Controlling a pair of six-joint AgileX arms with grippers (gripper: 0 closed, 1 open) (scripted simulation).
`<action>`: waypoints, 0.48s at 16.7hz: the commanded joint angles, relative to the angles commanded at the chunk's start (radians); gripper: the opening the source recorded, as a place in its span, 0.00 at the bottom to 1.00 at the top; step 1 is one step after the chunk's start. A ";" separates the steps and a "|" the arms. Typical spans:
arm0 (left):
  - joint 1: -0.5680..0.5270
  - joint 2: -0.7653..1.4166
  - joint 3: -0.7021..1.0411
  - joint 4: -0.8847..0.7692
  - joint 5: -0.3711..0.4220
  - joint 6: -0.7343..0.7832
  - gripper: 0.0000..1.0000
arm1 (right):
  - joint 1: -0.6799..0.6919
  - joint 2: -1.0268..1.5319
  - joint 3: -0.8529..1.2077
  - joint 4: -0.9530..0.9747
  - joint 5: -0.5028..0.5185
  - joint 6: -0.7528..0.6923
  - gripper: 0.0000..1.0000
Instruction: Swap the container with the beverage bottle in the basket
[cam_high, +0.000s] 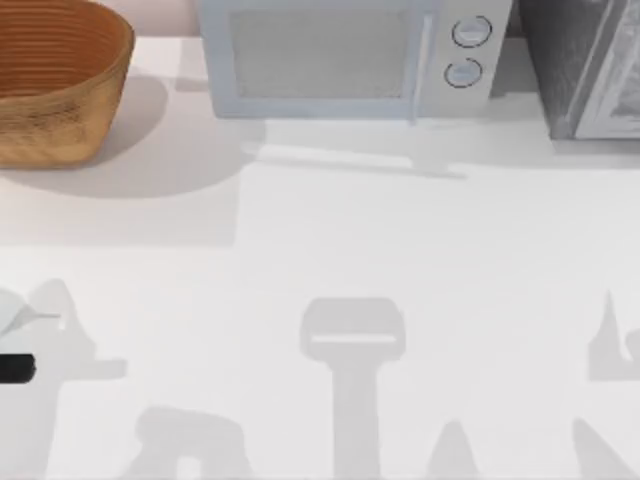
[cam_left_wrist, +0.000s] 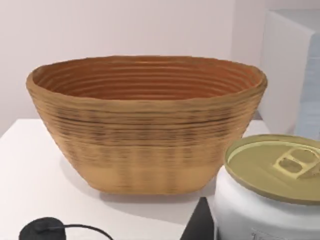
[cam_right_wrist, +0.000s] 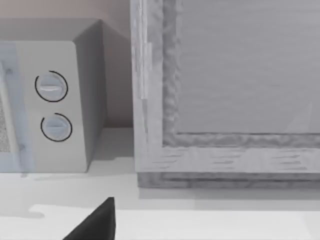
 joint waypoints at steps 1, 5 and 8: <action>0.001 0.026 0.006 0.009 0.007 -0.001 0.00 | 0.000 0.000 0.000 0.000 0.000 0.000 1.00; -0.005 0.199 0.075 0.094 0.074 -0.002 0.00 | 0.000 0.000 0.000 0.000 0.000 0.000 1.00; -0.019 0.391 0.158 0.197 0.158 -0.001 0.00 | 0.000 0.000 0.000 0.000 0.000 0.000 1.00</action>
